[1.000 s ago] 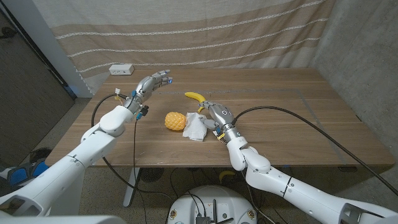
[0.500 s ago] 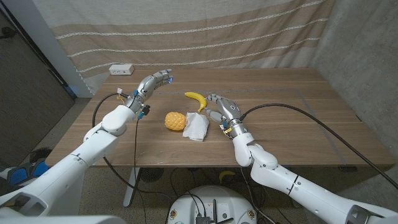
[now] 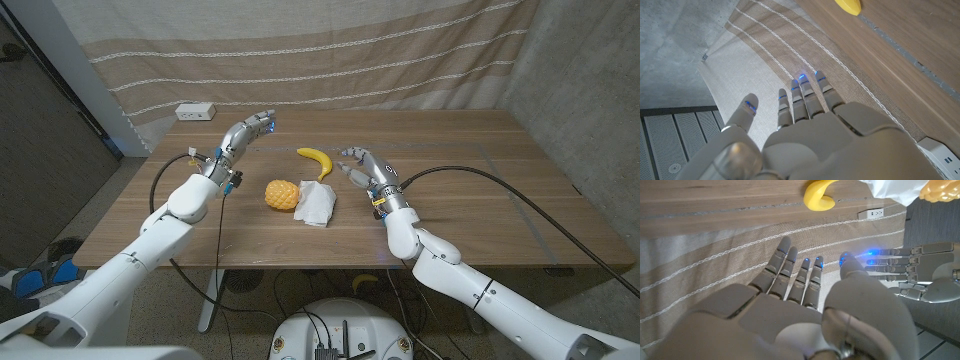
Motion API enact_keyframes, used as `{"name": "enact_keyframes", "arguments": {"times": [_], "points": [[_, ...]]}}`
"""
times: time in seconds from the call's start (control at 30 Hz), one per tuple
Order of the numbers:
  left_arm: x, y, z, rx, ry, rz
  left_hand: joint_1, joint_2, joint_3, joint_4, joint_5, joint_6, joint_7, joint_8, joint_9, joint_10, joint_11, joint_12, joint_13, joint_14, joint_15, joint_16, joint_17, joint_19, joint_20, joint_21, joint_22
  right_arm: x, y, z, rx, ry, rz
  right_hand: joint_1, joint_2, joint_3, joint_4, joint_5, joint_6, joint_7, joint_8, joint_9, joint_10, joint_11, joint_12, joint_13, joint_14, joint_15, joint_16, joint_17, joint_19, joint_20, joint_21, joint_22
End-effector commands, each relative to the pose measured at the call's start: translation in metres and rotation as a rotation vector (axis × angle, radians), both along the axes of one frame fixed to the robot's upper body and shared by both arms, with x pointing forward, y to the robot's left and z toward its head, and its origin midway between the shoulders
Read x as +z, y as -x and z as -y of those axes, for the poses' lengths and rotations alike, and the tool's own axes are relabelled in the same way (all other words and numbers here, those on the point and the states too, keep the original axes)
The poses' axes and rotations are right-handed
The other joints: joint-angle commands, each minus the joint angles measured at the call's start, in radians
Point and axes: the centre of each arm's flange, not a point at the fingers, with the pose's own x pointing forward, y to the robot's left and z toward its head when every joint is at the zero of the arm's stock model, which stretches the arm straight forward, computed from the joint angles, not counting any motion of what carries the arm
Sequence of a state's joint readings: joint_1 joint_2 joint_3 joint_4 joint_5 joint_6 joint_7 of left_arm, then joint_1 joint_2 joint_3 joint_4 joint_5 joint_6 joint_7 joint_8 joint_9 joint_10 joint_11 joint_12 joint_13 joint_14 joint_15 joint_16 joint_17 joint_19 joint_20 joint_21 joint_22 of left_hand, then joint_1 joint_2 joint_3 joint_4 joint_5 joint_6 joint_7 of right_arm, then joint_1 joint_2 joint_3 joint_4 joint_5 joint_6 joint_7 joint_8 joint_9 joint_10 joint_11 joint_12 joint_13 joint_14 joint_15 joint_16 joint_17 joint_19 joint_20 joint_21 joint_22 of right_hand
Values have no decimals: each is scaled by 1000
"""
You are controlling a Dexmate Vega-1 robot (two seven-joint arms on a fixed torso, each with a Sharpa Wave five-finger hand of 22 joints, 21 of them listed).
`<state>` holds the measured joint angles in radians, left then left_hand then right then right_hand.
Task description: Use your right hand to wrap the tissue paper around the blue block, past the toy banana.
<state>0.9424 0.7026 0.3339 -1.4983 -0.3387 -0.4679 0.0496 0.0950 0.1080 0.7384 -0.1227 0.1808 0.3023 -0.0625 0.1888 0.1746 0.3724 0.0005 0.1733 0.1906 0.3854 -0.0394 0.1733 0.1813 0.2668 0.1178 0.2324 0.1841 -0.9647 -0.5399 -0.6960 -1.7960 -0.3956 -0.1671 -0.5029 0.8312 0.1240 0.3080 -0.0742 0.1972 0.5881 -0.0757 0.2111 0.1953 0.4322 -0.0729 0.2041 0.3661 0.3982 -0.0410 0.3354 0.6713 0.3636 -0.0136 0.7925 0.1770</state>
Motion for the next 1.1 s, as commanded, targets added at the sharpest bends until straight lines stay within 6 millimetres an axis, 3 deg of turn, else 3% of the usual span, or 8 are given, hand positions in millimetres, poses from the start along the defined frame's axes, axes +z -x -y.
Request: {"name": "enact_keyframes", "arguments": {"times": [0.03, 0.5, 0.97, 1.1], "points": [[-7, 2, 0, -34, 43, -16, 15, 0, 0, -13, -2, 5, -11, 0, 4, -24, -4, 1, 0, -24, -1, -2, 0, 6, -11, -3, 3, 9, -5, 28, 108, -170, -68, -24, 0, 0, 7, 11, 6, 17, 2, 3, 1, 13, 4, 0, -14, -80, -8, -1, -13, 11, -6, 3], [-11, -2, 9, -86, 71, -58, 34, 12, -9, -38, -4, -24, -37, -11, 3, -130, -23, -1, -7, -135, -13, -6, -7, -13, -53, -15, 3, 17, -17, 66, 280, -352, -157, -104, 10, -13, 24, 25, -12, 54, -13, 3, -31, 58, -7, -22, -81, -44, -50, -29, -78, 22, -38, 1], [-7, -5, 25, -79, 61, -86, 38, 14, -15, -40, -6, -39, -48, -14, 2, -154, -27, 1, -9, -159, -14, -4, -8, -16, -55, -17, 3, 22, -33, 109, 418, -490, -189, -182, 8, -26, 33, 28, -58, 68, -25, 1, -64, 87, -13, -54, -162, -24, -106, -75, -147, 48, -83, -2], [-6, -4, 29, -76, 55, -83, 40, 15, -16, -41, -6, -46, -48, -15, 2, -158, -29, 2, -10, -166, -14, -4, -9, -16, -57, -17, 3, 23, -35, 122, 457, -537, -178, -193, 7, -25, 31, 28, -73, 65, -28, 0, -73, 88, -14, -63, -171, -21, -118, -91, -160, 37, -95, -4]]}}
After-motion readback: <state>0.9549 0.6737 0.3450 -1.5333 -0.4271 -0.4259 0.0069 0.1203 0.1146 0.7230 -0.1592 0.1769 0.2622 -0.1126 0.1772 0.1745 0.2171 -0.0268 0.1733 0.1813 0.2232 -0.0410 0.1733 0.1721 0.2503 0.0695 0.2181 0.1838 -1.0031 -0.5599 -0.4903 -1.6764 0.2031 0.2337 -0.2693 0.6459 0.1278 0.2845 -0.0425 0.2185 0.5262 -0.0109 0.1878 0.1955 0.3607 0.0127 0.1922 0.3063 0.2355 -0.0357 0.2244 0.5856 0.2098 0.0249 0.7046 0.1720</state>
